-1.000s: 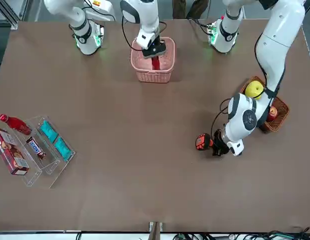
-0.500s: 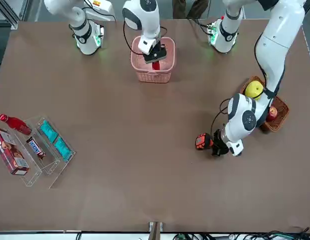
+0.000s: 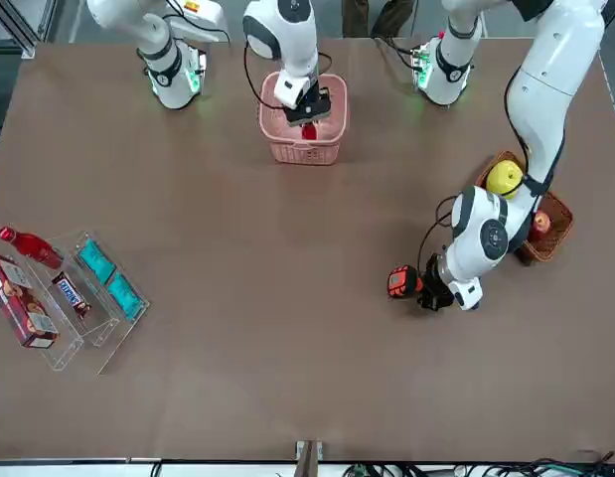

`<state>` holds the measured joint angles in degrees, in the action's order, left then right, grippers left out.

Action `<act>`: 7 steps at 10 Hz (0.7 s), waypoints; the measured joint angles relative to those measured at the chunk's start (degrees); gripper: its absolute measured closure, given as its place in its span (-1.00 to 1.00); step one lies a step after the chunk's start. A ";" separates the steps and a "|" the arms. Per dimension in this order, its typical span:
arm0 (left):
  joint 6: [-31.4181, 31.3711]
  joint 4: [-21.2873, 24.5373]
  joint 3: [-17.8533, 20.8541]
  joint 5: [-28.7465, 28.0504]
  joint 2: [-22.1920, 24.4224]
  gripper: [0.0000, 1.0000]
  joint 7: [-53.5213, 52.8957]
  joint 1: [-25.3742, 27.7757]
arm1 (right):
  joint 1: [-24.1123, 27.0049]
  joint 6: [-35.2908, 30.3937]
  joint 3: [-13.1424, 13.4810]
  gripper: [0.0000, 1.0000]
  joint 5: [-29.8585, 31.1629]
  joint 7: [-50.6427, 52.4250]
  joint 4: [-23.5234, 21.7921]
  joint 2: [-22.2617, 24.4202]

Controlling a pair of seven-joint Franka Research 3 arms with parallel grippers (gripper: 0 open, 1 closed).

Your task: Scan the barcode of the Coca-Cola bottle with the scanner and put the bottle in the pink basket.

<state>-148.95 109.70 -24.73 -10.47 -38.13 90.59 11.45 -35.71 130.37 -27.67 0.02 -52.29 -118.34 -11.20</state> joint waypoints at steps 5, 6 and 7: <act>0.02 -0.89 -0.50 -0.23 0.53 -1.00 -0.03 -0.03 | 2.31 -9.93 0.57 -0.63 -0.07 0.17 5.41 6.45; 0.61 -1.54 -0.63 -0.95 1.08 -1.00 -0.03 -0.04 | 4.77 -14.44 1.03 -0.67 -0.38 2.70 7.45 8.93; 2.17 -2.43 -0.63 -2.01 1.88 -1.00 -0.23 0.01 | 8.11 -18.87 2.29 -0.69 -1.31 8.61 9.22 11.15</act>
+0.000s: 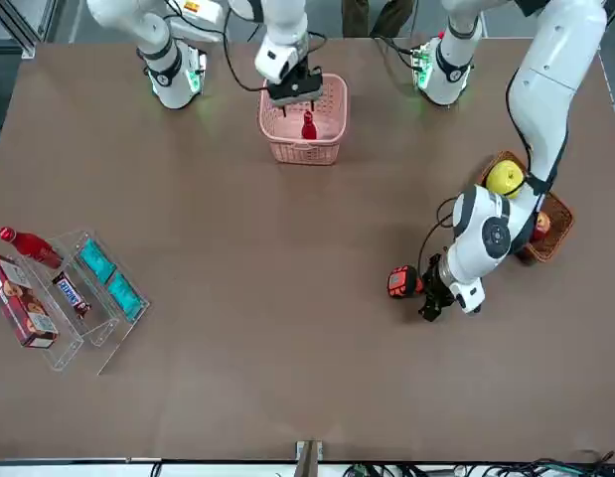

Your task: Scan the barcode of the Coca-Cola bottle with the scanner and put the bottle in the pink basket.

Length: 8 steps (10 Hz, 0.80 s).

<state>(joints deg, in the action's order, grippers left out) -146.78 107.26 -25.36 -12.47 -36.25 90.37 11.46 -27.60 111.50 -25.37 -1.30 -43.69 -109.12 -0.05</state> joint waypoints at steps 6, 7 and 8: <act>10.81 -4.70 1.34 0.13 8.46 -1.00 -28.60 4.96 | 10.57 -8.46 18.72 -0.98 -1.10 23.39 6.20 1.64; 12.38 -4.70 2.51 2.43 10.57 -1.00 -38.06 5.84 | 10.95 -9.63 23.70 -0.98 -1.15 28.00 7.48 1.60; 13.97 -4.73 4.75 4.75 12.40 -1.00 -47.66 6.29 | 11.98 -11.03 27.53 -0.98 -1.23 31.74 8.47 1.56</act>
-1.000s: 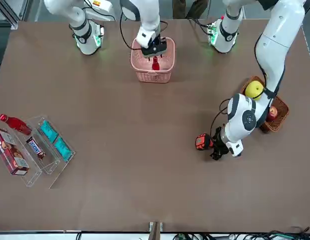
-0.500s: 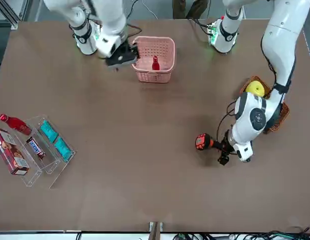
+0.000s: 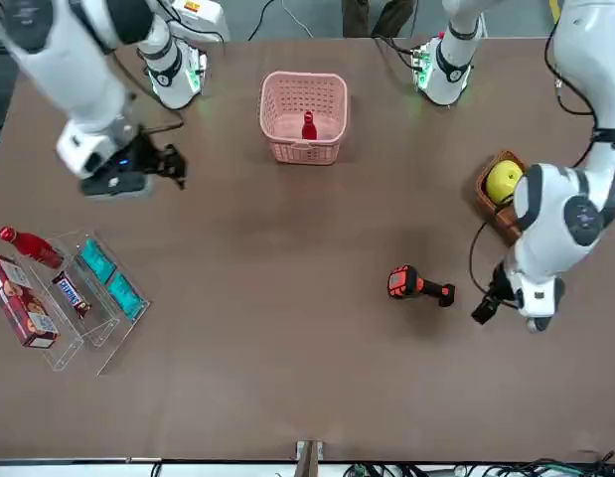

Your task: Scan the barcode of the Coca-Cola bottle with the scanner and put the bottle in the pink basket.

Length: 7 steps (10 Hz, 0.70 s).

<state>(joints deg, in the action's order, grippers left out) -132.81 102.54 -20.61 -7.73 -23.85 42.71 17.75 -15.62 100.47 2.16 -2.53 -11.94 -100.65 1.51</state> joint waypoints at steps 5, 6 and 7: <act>15.39 -8.31 8.20 9.86 4.71 -1.00 -36.33 2.63 | 9.02 -13.34 2.03 -0.98 2.87 2.60 11.01 -0.48; 18.02 -10.57 8.00 9.86 5.13 -1.00 -37.37 2.97 | 9.34 -15.65 2.07 -0.98 2.97 3.20 13.14 -0.74; 19.59 -11.77 7.40 9.85 6.21 -1.00 -38.06 3.29 | 10.06 -16.19 2.15 -0.98 2.97 4.14 14.02 -1.03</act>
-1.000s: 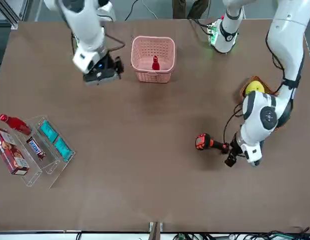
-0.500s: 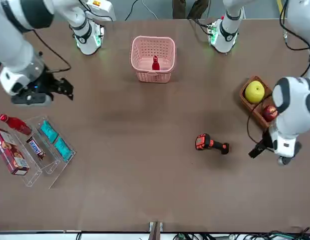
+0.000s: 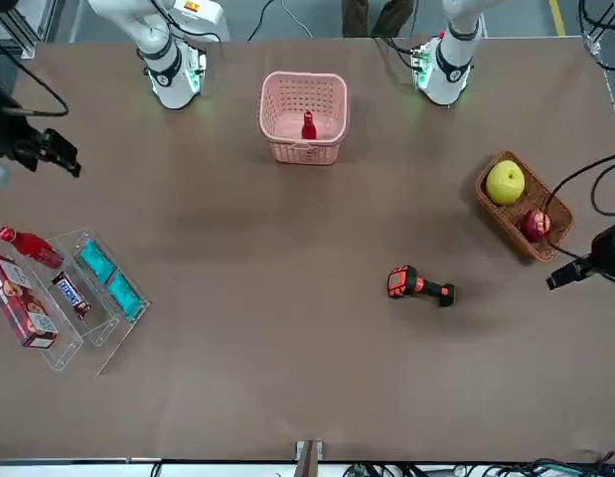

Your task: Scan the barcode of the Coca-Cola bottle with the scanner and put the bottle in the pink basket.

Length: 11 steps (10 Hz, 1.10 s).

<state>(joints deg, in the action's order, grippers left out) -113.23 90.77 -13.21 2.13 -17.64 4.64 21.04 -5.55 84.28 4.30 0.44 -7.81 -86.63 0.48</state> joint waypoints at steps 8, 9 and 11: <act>18.46 -4.19 -1.42 -1.50 13.75 -1.00 1.25 -2.76 | 3.49 -0.22 0.16 -0.98 -0.45 5.63 1.22 -1.03; 17.65 -3.67 -1.92 -1.48 13.64 -1.00 3.78 -2.70 | 3.63 -0.22 0.13 -0.98 -0.46 5.88 1.23 -1.04; 16.28 -2.53 -4.15 -1.48 13.19 -1.00 7.60 -2.96 | 3.57 -0.30 -0.21 -0.98 -0.49 5.87 1.26 -1.06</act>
<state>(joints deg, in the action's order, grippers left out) -96.95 88.24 -17.35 0.64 -4.45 12.25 18.08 -1.98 83.98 4.09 -0.05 -1.93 -85.37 -0.58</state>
